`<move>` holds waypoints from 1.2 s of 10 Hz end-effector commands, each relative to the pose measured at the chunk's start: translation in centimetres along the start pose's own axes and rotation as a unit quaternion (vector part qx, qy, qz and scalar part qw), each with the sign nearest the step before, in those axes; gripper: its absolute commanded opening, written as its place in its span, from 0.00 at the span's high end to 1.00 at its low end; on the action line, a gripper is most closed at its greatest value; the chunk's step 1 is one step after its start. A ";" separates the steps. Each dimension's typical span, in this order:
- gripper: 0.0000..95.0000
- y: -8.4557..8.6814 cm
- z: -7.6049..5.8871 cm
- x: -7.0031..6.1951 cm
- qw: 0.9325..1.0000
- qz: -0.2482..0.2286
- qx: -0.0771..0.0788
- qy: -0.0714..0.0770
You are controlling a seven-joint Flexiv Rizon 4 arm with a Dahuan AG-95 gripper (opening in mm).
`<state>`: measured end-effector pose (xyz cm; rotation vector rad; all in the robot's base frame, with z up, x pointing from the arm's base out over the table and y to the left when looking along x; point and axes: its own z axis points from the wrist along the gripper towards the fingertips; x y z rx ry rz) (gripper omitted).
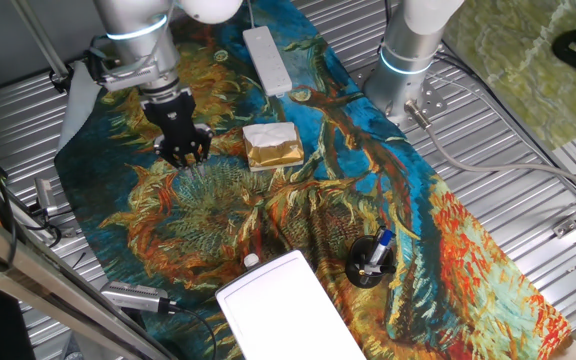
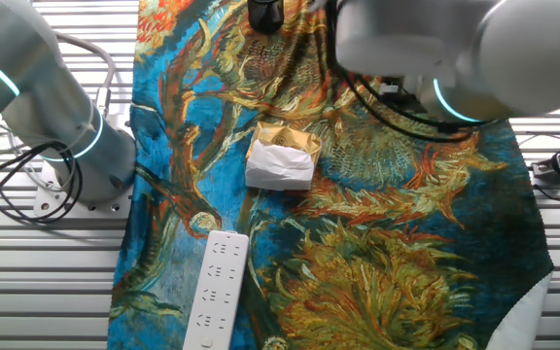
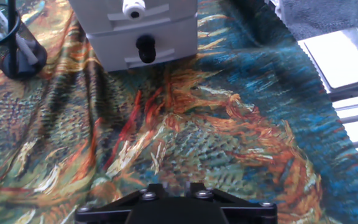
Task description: Grasp the handle and open the drawer
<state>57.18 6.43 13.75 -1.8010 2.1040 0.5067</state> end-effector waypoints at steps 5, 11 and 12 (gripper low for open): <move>0.80 0.4 1.5 -1.2 1.000 0.013 0.007 -0.003; 0.80 -0.3 2.0 -1.9 1.000 0.006 0.006 0.001; 0.80 -0.3 2.0 -1.9 1.000 0.003 0.006 0.005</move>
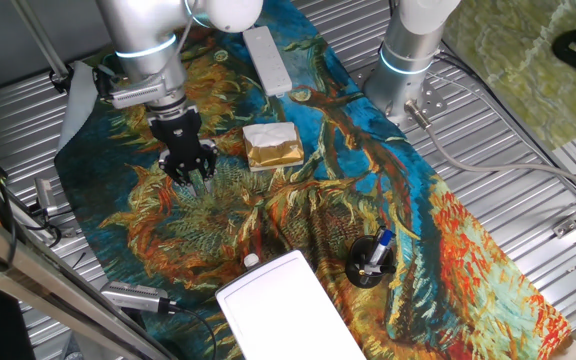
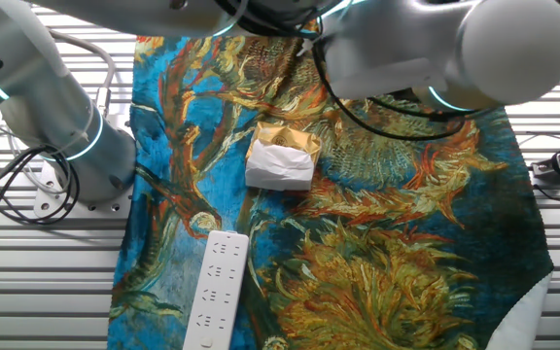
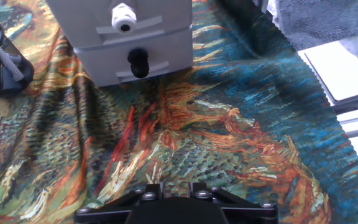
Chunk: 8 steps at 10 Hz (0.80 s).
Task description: Grasp the handle and open the drawer
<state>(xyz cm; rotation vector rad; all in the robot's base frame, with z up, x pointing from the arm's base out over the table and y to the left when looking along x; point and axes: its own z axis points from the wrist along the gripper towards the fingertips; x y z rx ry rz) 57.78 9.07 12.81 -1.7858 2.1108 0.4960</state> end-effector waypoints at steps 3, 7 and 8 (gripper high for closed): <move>1.00 0.1 0.0 0.1 1.000 -0.008 0.002 0.017; 1.00 0.1 0.0 0.2 0.999 -0.013 0.003 0.029; 1.00 0.1 0.0 0.2 0.998 -0.037 0.003 0.049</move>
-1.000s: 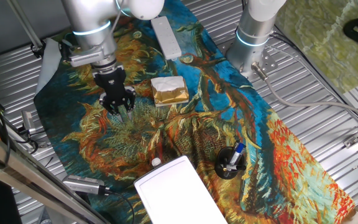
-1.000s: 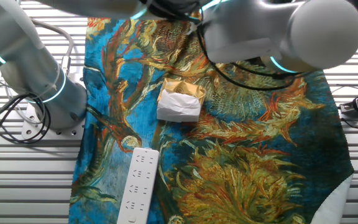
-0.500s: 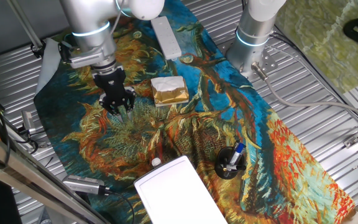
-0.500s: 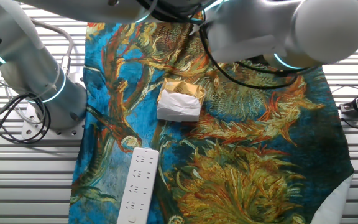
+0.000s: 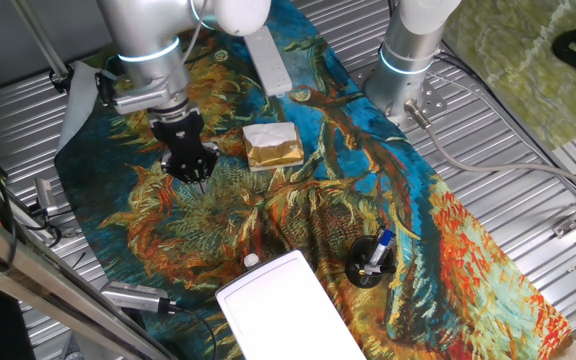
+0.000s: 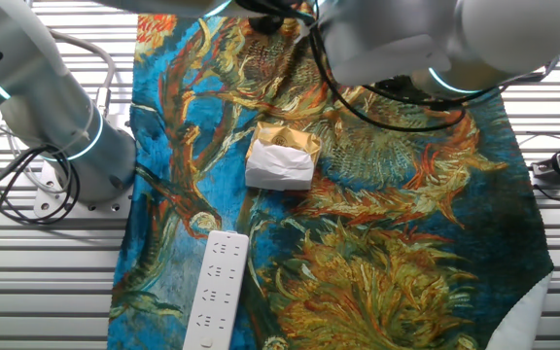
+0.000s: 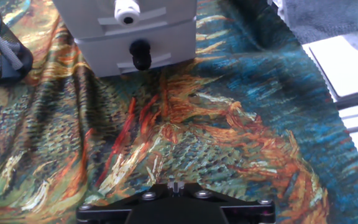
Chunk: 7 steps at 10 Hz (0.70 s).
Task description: Grasp the handle and open the drawer
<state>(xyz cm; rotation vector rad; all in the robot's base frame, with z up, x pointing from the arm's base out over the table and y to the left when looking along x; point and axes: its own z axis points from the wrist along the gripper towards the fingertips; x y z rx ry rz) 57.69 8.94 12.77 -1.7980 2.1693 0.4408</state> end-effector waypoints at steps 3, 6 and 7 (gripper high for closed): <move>1.00 0.0 0.0 0.0 0.994 -0.092 -0.006 0.050; 1.00 0.0 0.0 0.0 0.993 -0.097 -0.004 0.059; 1.00 0.0 0.0 0.0 0.993 -0.100 -0.004 0.059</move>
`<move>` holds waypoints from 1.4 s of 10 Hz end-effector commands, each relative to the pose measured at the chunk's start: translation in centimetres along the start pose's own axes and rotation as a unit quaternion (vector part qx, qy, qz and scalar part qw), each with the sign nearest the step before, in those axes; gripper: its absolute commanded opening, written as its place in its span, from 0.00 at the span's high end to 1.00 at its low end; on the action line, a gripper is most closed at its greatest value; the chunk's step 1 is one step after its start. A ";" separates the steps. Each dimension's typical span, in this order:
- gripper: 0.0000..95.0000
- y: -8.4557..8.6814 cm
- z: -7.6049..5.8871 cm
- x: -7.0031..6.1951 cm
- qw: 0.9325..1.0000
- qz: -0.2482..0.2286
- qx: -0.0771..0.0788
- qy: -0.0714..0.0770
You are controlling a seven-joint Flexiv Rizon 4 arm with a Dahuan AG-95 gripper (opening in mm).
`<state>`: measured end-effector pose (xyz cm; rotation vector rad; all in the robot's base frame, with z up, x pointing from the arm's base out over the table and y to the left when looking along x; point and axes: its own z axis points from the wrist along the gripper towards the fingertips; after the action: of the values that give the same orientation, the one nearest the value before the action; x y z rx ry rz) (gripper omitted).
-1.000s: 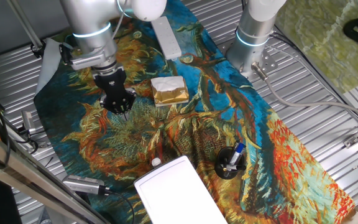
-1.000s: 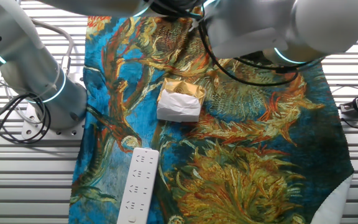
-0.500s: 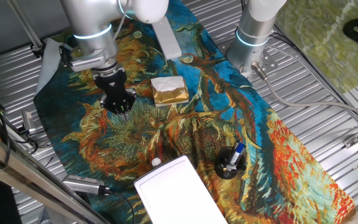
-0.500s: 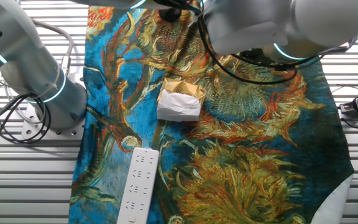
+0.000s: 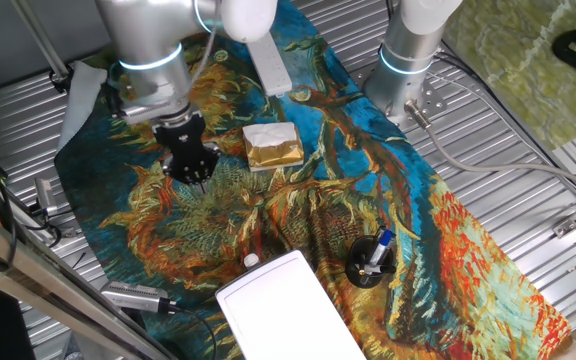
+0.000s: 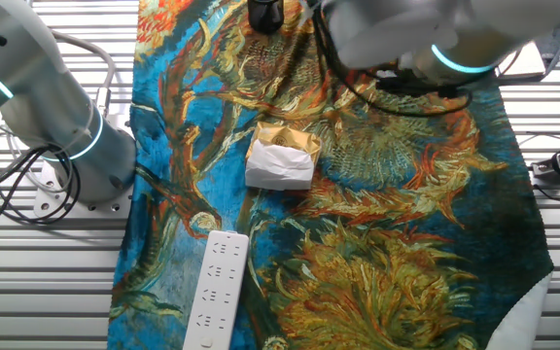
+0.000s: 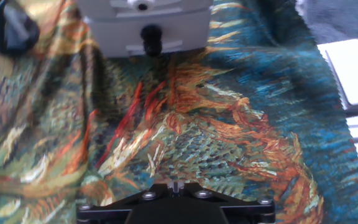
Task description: Grasp the handle and open the drawer
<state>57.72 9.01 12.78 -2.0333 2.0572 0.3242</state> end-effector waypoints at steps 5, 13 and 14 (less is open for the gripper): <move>1.00 0.0 0.0 0.1 1.000 -0.029 0.000 0.010; 0.80 -0.9 2.7 -2.2 0.999 -0.014 -0.011 -0.035; 0.80 -1.1 3.3 -3.5 0.999 -0.006 -0.009 -0.040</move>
<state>58.98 12.95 10.81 -2.0184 1.9964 0.4180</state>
